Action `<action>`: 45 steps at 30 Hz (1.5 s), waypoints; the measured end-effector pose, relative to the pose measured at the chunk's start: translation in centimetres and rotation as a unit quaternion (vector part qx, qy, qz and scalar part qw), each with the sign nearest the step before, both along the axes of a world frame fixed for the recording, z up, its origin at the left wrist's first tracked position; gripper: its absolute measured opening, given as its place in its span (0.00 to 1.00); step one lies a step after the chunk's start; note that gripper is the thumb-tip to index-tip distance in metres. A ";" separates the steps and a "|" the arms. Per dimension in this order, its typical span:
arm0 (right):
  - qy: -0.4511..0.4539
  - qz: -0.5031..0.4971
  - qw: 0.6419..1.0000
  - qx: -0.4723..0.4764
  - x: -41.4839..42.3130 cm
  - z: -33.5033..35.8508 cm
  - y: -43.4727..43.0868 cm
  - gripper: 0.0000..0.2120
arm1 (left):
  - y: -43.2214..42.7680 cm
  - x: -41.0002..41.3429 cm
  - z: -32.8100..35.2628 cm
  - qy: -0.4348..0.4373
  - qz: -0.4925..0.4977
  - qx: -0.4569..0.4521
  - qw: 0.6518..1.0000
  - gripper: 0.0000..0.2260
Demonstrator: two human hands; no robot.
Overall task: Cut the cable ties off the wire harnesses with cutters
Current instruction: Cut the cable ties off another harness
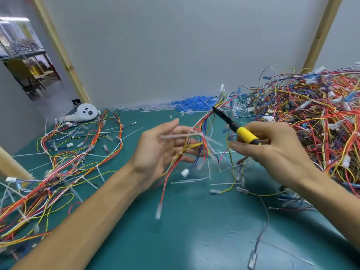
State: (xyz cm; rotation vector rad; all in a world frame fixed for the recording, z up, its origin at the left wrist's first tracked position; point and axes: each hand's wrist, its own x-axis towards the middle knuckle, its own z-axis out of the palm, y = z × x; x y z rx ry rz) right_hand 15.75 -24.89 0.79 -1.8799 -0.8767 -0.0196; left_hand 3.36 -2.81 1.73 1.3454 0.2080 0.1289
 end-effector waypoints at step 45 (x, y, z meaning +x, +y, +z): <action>0.374 -0.031 0.892 0.252 2.4 0.7 -0.2 0.12 | 7.7 -9.0 0.2 0.072 0.129 0.461 0.875 0.04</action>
